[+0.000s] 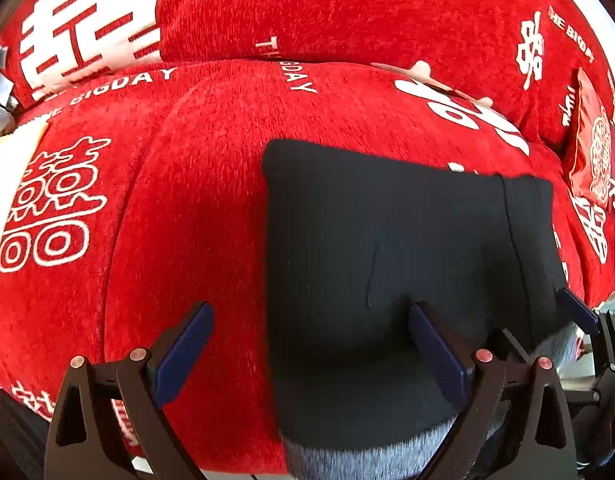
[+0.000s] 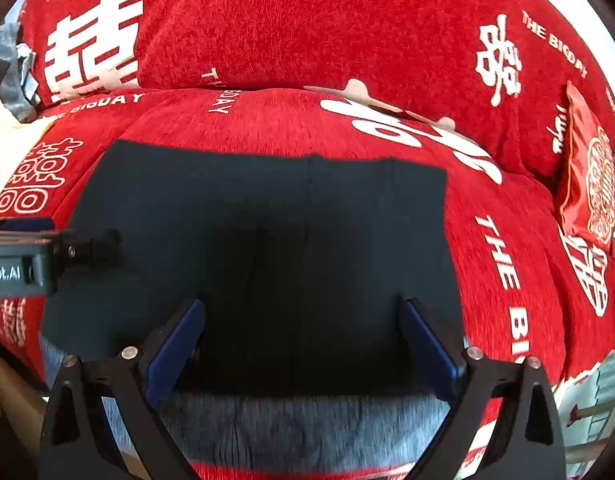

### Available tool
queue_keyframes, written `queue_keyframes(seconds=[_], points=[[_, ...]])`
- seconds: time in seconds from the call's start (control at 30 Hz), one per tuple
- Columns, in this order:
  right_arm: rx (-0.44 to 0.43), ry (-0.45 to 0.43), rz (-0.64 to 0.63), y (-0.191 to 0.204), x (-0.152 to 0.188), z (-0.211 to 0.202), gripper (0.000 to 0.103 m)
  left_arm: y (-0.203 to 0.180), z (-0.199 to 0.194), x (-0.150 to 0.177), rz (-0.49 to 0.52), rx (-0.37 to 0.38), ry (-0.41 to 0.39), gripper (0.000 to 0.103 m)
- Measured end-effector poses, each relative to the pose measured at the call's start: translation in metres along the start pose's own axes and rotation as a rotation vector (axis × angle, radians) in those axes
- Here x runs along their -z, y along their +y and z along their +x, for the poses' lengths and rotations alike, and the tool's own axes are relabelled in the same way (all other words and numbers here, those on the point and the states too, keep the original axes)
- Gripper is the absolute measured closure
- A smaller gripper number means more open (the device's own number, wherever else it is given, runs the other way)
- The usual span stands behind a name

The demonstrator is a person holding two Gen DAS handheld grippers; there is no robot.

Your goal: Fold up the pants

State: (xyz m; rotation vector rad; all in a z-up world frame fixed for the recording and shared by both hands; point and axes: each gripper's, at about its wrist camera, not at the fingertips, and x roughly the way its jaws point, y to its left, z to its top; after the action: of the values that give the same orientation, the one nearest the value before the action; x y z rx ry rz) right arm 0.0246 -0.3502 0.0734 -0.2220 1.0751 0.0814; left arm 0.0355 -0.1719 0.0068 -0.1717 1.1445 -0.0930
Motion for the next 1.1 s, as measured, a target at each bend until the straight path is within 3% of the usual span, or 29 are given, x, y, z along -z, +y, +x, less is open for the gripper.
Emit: queue_keyframes(seconds=[0.2, 0.37, 0.53, 0.63, 0.83, 0.97, 1.1], points=[[0.023, -0.029, -0.001, 0.001, 0.029, -0.012, 0.001, -0.001, -0.005, 0.022, 0.033, -0.002, -0.014, 0.004], [0.029, -0.013, 0.028, 0.003, 0.029, -0.023, 0.001, 0.004, -0.010, 0.030, 0.036, 0.005, -0.015, 0.004], [0.017, -0.088, 0.029, 0.016, 0.030, -0.035, 0.001, 0.007, -0.014, 0.036, 0.034, 0.018, -0.025, 0.004], [0.036, -0.022, -0.021, 0.027, 0.036, -0.018, 0.001, 0.006, -0.015, 0.040, 0.052, 0.026, -0.023, 0.004], [-0.026, 0.008, 0.019, 0.015, 0.045, -0.022, 0.000, 0.019, -0.014, 0.061, 0.072, 0.068, -0.005, 0.001], [-0.013, -0.058, 0.034, 0.014, 0.034, -0.038, 0.000, 0.028, -0.018, 0.073, 0.096, 0.070, -0.008, 0.001], [-0.089, -0.107, 0.038, 0.031, 0.005, -0.035, 0.000, 0.044, -0.014, 0.075, 0.034, 0.101, 0.009, 0.001]])
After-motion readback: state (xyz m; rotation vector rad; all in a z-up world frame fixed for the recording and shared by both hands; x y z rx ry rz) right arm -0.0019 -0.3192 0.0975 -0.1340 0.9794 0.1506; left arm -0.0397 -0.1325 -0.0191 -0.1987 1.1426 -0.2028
